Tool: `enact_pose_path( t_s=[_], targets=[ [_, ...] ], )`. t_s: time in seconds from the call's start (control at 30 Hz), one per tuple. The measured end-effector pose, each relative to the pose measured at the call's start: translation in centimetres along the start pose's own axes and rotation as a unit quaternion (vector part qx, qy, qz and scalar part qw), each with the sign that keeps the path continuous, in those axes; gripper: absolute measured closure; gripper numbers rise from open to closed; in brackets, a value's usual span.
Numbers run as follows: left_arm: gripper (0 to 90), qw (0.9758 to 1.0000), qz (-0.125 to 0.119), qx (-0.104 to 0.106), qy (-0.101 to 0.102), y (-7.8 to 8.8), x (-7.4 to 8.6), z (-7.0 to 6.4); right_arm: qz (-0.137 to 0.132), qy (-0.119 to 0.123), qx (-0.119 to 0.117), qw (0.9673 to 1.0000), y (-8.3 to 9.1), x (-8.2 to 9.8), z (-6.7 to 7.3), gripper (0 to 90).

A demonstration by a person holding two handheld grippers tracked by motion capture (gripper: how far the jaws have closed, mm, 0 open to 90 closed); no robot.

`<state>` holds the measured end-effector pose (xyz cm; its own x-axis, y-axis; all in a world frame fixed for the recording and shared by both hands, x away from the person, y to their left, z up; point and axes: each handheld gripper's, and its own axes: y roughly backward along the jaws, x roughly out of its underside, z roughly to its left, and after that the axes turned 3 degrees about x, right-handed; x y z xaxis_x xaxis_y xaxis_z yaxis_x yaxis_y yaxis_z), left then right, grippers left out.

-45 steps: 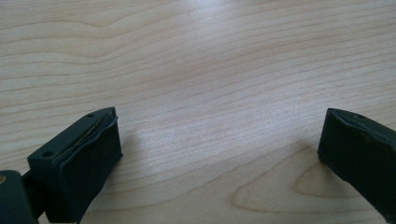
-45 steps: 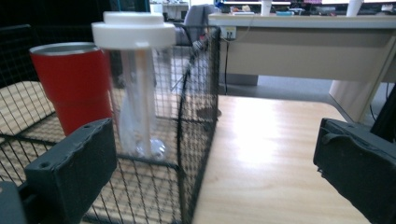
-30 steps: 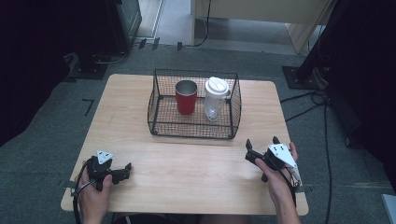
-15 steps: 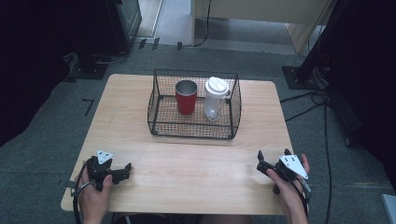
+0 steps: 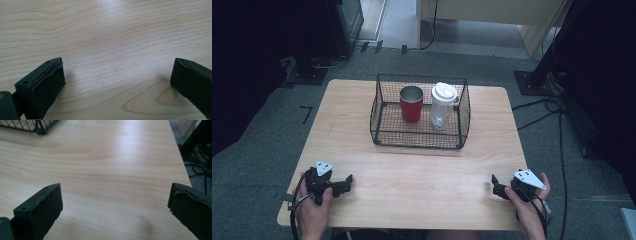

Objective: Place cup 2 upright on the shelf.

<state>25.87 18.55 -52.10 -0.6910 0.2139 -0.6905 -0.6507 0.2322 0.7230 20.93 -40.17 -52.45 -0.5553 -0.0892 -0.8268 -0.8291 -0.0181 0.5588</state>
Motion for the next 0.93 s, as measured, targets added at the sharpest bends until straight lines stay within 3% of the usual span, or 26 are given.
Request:
enact_pose_path(
  t_s=[0.17,0.23,0.37,0.93],
  targets=[
    [0.0,1.0000,0.000,0.000,0.000,0.00,0.00,0.00,0.063,0.025,0.005,0.9977,-0.32,0.25,0.01,0.0],
    [0.0,1.0000,0.000,0.000,0.000,0.00,0.00,0.00,0.066,0.024,-0.004,0.9975,-0.32,0.28,-0.05,0.0],
    [0.0,1.0000,0.000,0.000,0.000,0.00,0.01,0.00,0.088,-0.008,-0.031,0.9956,-0.54,0.27,-0.53,0.0],
    [0.0,1.0000,0.000,0.000,0.000,0.00,0.00,0.00,0.088,-0.008,-0.031,0.9956,-0.55,0.27,-0.54,0.0]
  ],
)
